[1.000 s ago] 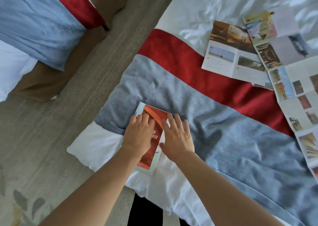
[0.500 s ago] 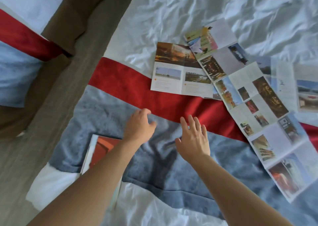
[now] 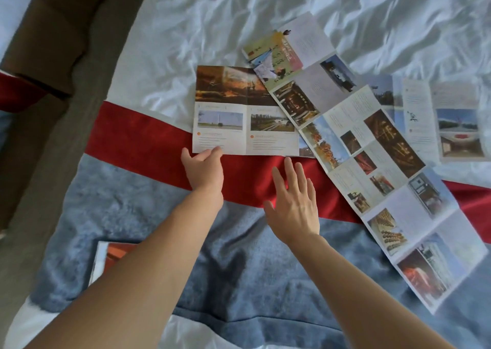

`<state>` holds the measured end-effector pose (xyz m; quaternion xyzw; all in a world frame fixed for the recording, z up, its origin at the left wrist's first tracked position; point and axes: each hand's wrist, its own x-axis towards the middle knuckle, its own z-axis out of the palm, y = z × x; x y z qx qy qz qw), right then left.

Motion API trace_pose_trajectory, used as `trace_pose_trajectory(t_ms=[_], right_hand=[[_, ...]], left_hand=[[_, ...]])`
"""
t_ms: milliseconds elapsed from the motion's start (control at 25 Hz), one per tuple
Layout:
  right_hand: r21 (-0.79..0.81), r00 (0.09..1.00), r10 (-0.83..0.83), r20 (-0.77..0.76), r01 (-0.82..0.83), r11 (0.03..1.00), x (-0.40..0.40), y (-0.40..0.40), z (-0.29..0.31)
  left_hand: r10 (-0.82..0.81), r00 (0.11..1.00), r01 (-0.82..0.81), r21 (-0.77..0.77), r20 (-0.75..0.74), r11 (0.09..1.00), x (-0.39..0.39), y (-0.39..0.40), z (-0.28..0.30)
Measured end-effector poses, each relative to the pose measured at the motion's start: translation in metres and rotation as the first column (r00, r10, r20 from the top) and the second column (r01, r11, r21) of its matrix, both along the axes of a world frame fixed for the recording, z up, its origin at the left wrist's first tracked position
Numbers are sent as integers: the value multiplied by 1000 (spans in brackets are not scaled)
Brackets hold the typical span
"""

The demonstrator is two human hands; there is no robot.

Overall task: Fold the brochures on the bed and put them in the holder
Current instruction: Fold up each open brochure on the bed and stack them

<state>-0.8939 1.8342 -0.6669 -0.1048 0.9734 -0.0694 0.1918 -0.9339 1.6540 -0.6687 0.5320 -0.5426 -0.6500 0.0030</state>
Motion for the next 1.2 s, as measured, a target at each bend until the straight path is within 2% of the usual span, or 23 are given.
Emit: trace_pose_trajectory(t_ms=[80,200,280,480,640,720,920,1080,1200], right_hand=[[0,1000,-6,-4,6,1000,-11,0,-1],[15,1000,6,-11,-6,1000,-25,-5,-4],[35,1000,23,-14,-23,999,-32,-9,-7],[38,1000,27,9,-27,999,-42,-17,-15],[30,1000,27,10,-27,999,-35,-23,-17],[15,999,48,-4,-48,999,-29,-23,-16],[29,998,68,-12,-67,997,-35,-28,-14],[53,999,40,35,-42,998,-41,-32,-17],[52,999,42,21,-43,998,-40,-32,-17]], left_hand=[[11,1000,-10,-34,15,999,-8,-4,-4],[-80,993,90,-122,84,988,-17,-11,-12],[-86,988,108,-180,128,978,-20,-13,-13],[-155,984,174,-264,91,949,-18,-21,-8],[-23,998,14,-174,-50,985,-20,-18,8],[-24,995,13,-107,-100,994,-22,-16,16],[-238,964,231,-70,-120,970,-23,-7,25],[-459,881,452,-82,-119,888,-14,-3,20],[-530,843,521,-101,-91,847,-10,-5,18]])
